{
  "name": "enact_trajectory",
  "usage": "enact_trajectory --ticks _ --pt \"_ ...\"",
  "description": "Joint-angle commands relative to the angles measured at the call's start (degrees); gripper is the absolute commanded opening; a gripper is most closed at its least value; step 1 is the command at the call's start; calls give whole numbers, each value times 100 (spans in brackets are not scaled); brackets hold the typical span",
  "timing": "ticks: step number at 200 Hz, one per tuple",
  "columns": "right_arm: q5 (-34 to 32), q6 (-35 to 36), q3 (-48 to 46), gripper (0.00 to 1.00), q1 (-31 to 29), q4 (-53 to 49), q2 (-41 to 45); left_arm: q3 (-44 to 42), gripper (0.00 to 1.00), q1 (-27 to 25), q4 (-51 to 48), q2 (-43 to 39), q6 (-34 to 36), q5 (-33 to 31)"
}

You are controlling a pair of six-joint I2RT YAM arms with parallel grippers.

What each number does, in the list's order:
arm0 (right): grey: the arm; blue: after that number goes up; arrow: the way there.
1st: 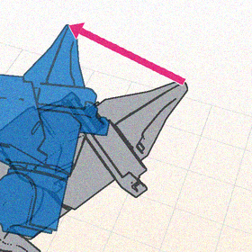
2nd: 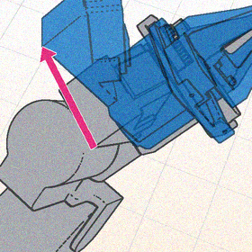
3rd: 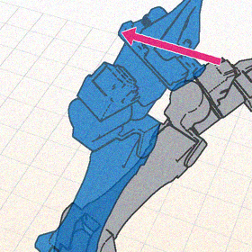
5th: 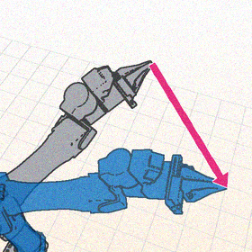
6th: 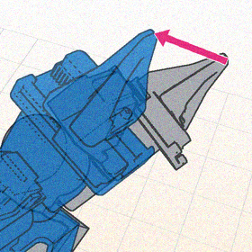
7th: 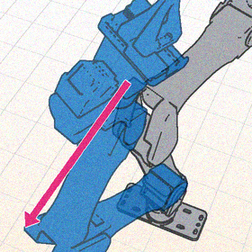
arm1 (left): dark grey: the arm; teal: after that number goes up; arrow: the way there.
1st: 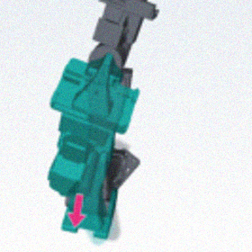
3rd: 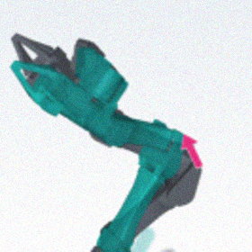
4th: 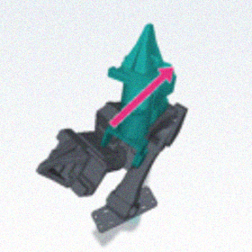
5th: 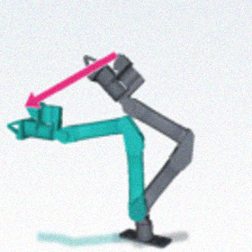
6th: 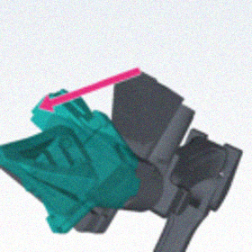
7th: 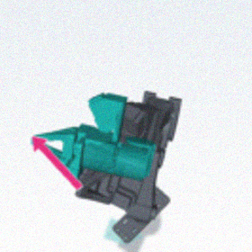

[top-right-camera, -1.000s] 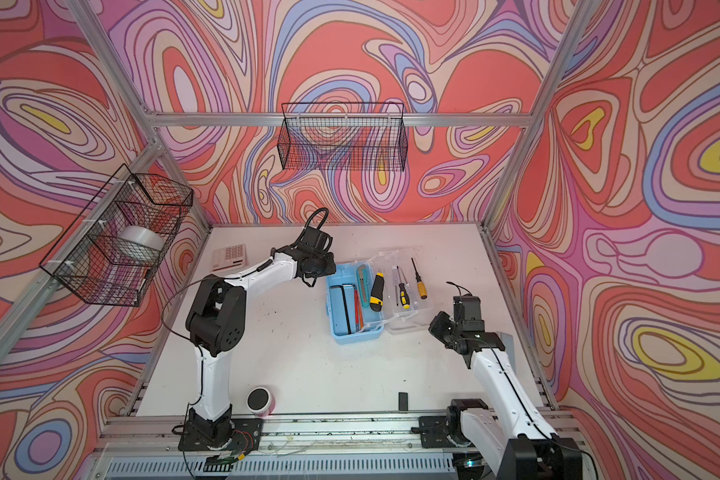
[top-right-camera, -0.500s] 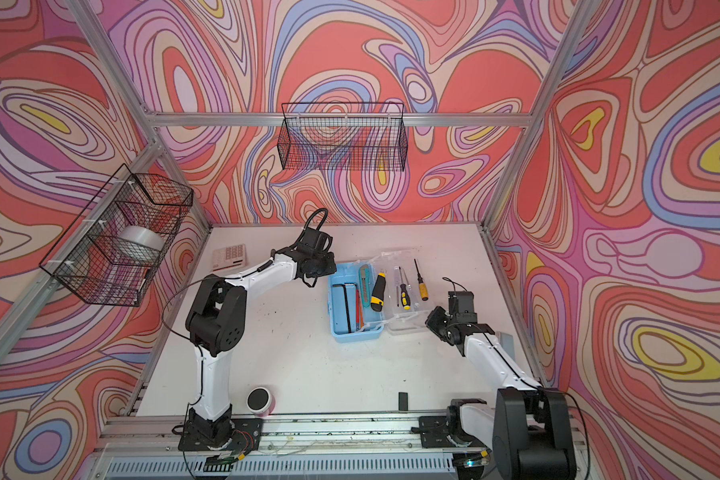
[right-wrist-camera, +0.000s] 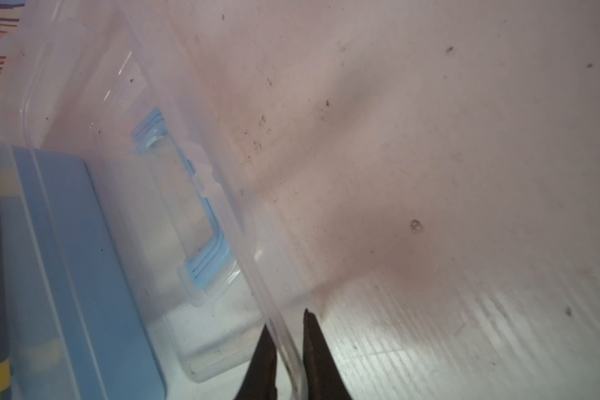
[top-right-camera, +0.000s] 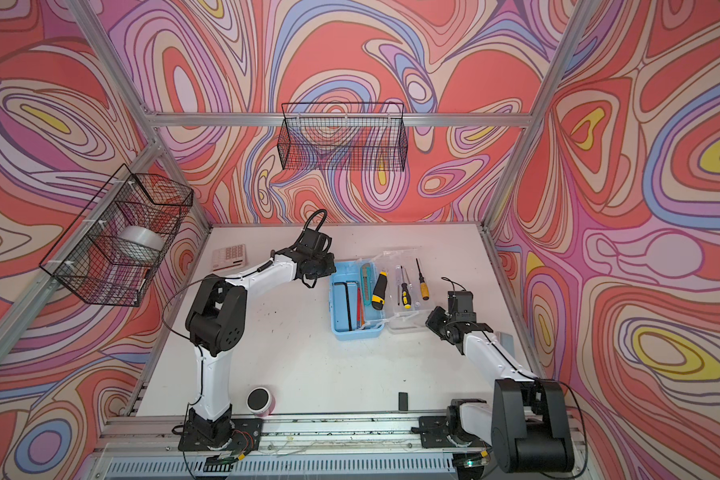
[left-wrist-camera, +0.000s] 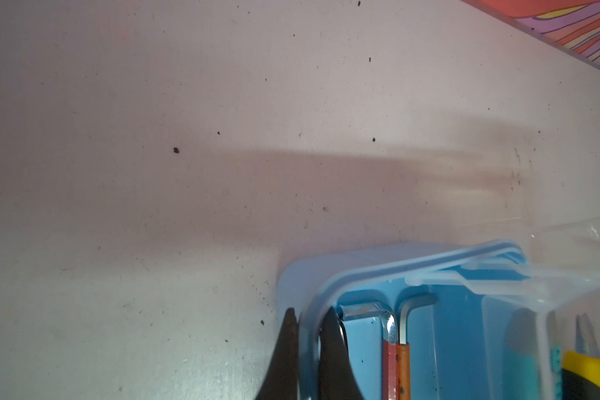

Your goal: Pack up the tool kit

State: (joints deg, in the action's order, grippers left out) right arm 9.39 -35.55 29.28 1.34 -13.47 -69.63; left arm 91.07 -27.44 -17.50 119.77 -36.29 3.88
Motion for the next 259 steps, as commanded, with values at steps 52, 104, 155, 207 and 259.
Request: enact_trajectory --ticks 52,104,155,207,259 --pt "80 15 226 0 6 153 356 -81 0 -121 146 -19 -80 464" --pt "107 157 933 0 -148 -598 1179 -28 0 -254 116 -19 -165 403" --pt "-306 202 1758 0 -1614 -1078 1245 6 0 -328 119 -15 -351 359" --pt "-946 14 2243 0 -3017 -1088 758 -31 0 -394 118 -49 -525 276" --pt "-418 -71 2504 0 -3421 -840 528 -201 0 -368 194 -243 -471 6"
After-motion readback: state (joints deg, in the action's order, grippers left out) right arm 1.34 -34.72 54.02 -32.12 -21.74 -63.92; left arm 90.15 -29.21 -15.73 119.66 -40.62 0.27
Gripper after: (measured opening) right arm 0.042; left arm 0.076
